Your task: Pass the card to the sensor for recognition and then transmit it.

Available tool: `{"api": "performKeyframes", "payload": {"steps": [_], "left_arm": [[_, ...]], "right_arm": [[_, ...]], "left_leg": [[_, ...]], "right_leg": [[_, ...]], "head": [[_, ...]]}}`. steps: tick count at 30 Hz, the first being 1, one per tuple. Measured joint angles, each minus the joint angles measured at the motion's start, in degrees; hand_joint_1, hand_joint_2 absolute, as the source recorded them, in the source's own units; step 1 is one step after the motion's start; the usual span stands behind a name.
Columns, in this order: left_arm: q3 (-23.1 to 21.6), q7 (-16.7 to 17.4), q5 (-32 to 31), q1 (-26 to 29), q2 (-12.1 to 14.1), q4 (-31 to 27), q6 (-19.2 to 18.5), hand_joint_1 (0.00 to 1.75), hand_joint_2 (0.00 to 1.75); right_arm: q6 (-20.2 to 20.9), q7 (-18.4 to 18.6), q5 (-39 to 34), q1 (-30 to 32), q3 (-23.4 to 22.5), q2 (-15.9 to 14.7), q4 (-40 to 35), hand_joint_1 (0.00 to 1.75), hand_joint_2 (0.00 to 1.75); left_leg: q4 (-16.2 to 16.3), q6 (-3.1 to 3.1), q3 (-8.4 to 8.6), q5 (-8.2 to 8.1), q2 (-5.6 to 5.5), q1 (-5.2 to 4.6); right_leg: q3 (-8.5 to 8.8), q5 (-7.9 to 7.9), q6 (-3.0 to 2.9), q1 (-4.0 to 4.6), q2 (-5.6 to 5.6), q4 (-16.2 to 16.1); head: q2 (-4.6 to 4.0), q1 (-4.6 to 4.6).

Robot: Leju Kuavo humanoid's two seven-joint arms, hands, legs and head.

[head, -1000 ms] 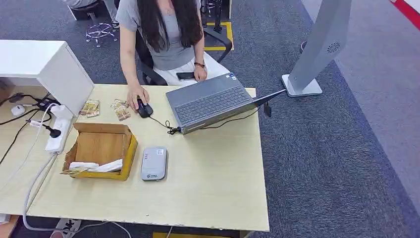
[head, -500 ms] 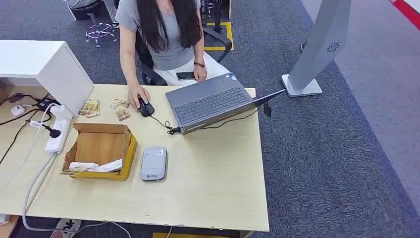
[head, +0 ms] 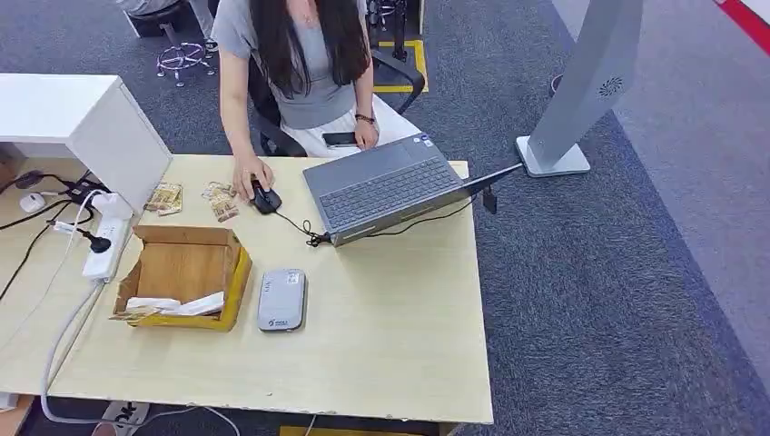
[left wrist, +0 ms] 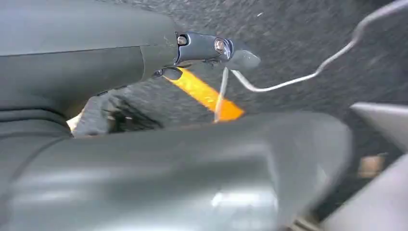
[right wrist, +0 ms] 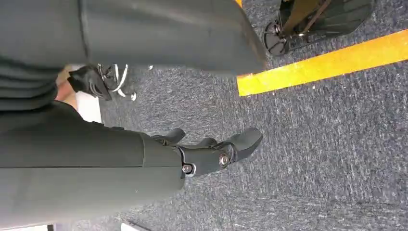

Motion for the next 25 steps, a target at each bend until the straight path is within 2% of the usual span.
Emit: {"api": "performKeyframes", "payload": {"steps": [12,13,14,15,16,22,25], "left_arm": [[-19.76,5.51,0.54,2.50,1.07,3.89,5.27,1.75,0.00],[-21.29,6.04,0.57,2.68,1.16,4.14,5.67,1.75,0.00],[-22.81,6.34,0.61,2.86,1.31,4.42,6.02,1.75,0.00],[-24.65,6.88,0.70,3.03,1.38,4.81,6.50,0.30,0.00],[-26.19,7.43,0.70,3.19,1.49,5.12,6.97,0.00,0.00],[-34.92,10.15,0.85,4.18,2.16,6.80,9.54,0.00,0.00],[-37.43,10.80,0.87,4.38,2.36,7.44,10.41,0.00,0.00]], "right_arm": [[4.34,1.07,-11.22,2.15,10.27,-1.95,-2.42,1.75,0.00],[4.68,1.14,-12.06,2.33,11.07,-2.14,-2.60,0.28,0.00],[5.05,1.18,-12.92,2.53,11.85,-2.23,-2.80,0.00,0.00],[5.39,1.20,-13.93,2.74,12.76,-2.47,-3.01,0.00,0.00],[5.81,1.40,-14.85,2.93,13.59,-2.58,-3.23,0.00,0.00],[7.91,1.79,-20.35,3.83,17.93,-3.48,-4.26,0.00,0.00],[8.44,1.99,-21.98,4.13,19.31,-3.74,-4.63,0.00,0.00]], "left_leg": [[0.00,0.01,-0.04,-0.01,0.00,0.00],[0.00,0.01,-0.04,-0.01,0.00,0.00],[0.00,0.02,-0.05,-0.02,0.00,0.00],[0.00,0.02,-0.05,-0.02,0.00,0.00],[0.00,0.03,-0.05,-0.02,0.00,0.00],[0.00,0.03,-0.06,-0.03,0.00,0.00],[0.00,0.03,-0.05,-0.03,-0.01,0.00]], "right_leg": [[0.00,0.00,0.00,0.00,0.00,-0.01],[0.00,0.00,0.00,0.00,0.00,-0.01],[0.00,0.00,0.00,0.00,0.00,-0.01],[0.00,0.00,0.00,0.00,-0.01,-0.01],[0.00,0.00,0.00,0.00,-0.01,-0.01],[-0.01,-0.01,0.01,0.00,-0.01,-0.01],[0.00,-0.01,0.01,0.00,-0.02,-0.01]], "head": [[0.00,-0.02],[0.00,-0.02],[0.00,-0.02],[0.00,0.00],[0.00,-0.04],[0.00,-0.02],[0.00,-0.02]]}}
